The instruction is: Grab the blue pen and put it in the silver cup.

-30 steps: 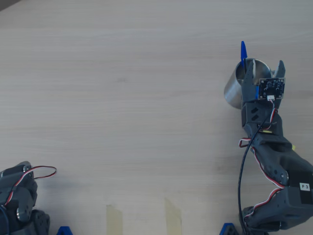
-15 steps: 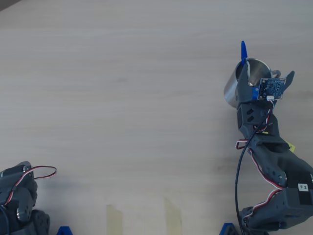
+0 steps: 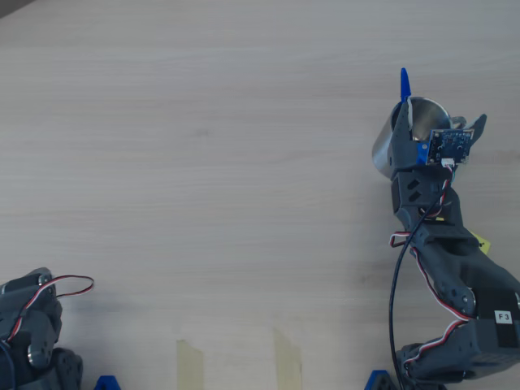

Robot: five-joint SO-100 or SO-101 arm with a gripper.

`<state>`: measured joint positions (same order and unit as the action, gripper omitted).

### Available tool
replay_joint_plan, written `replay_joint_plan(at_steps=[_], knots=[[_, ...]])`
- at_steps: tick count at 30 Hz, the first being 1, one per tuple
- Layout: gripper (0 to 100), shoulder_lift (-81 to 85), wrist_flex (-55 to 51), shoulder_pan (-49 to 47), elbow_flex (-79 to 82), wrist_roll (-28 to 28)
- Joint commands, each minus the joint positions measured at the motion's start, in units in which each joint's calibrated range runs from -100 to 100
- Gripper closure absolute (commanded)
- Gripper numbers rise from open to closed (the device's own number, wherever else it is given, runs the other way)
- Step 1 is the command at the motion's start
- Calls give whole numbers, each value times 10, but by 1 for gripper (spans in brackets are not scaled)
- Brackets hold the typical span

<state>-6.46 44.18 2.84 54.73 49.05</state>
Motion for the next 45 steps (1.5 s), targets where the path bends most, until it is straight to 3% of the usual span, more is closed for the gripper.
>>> replay_joint_plan(at_steps=[1, 18, 33, 39, 45], knots=[[52, 57, -2, -1, 17, 2], [52, 256, -10, -10, 172, 4], [52, 470, -336, -3, 183, 20], [52, 546, -419, -2, 201, 18], [52, 644, -433, -1, 280, 20]])
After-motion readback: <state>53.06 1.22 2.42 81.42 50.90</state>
